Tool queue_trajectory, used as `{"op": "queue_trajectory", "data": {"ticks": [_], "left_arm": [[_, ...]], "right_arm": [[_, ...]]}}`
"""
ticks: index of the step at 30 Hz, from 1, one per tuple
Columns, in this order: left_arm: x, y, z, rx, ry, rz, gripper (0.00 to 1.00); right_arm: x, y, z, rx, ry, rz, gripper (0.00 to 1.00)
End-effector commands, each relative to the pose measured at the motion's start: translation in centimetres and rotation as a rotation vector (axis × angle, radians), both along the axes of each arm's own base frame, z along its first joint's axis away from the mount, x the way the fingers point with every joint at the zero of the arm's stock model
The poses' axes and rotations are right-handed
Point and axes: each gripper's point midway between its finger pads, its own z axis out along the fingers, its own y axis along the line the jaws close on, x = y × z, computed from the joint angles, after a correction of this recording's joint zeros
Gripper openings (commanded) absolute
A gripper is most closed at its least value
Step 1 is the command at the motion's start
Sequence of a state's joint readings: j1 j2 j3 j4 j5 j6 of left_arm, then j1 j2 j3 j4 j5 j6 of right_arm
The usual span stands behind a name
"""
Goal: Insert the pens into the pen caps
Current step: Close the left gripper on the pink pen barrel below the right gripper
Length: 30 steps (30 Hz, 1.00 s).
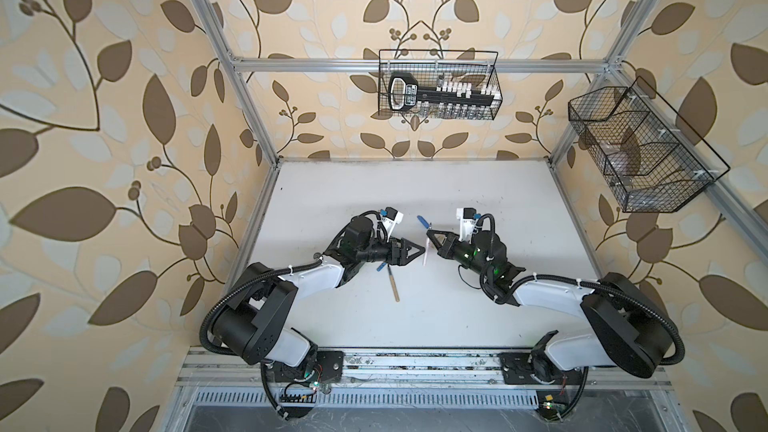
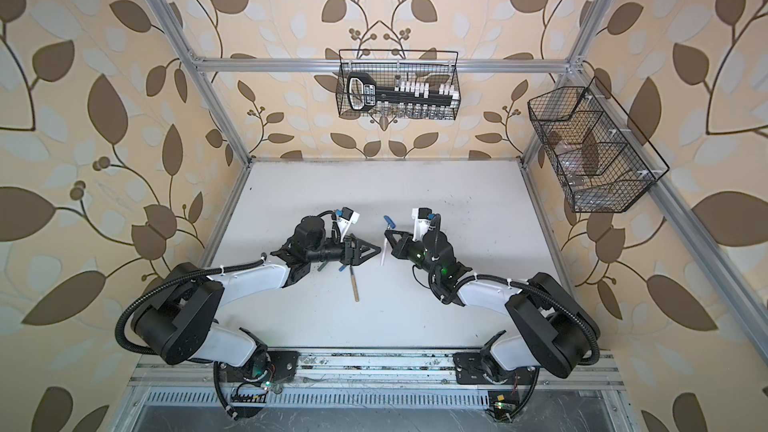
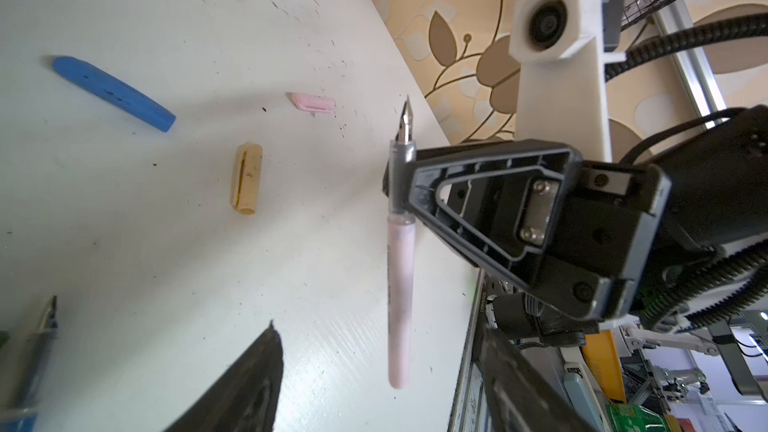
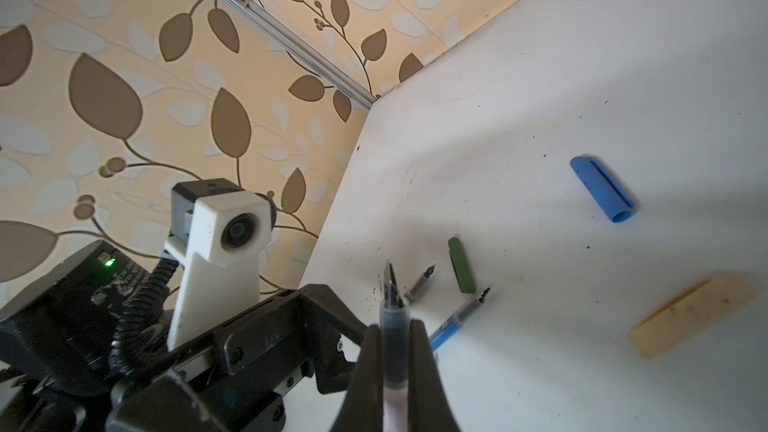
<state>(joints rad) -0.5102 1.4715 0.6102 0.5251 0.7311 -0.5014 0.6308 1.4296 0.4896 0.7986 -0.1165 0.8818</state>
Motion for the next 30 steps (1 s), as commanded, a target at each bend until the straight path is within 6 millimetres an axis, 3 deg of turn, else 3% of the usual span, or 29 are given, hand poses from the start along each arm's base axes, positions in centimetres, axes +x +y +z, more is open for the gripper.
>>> {"op": "queue_trajectory", "data": {"ticks": [1,12,21,30], "left_arm": [[0.0,-1.1,1.9,-0.045,-0.043,-0.049,0.74],[-0.3,-1.7,1.8,-0.044,-0.032,-0.077,0.53],[-0.7,-2.4,1.7,-0.046,-0.015,-0.113,0.49],[-0.9,-2.2,1.7,-0.021,-0.033,-0.115,0.27]], "right_arm": [[0.0,0.7,1.1,0.055,-0.038,0.01,0.02],[-0.1,1.3,1.4,0.071,-0.057,0.015,0.02],[-0.1,1.2,1.7,0.07,-0.072,0.004,0.03],[-0.3,1.1,1.1,0.067,-0.082,-0.015,0.03]]}}
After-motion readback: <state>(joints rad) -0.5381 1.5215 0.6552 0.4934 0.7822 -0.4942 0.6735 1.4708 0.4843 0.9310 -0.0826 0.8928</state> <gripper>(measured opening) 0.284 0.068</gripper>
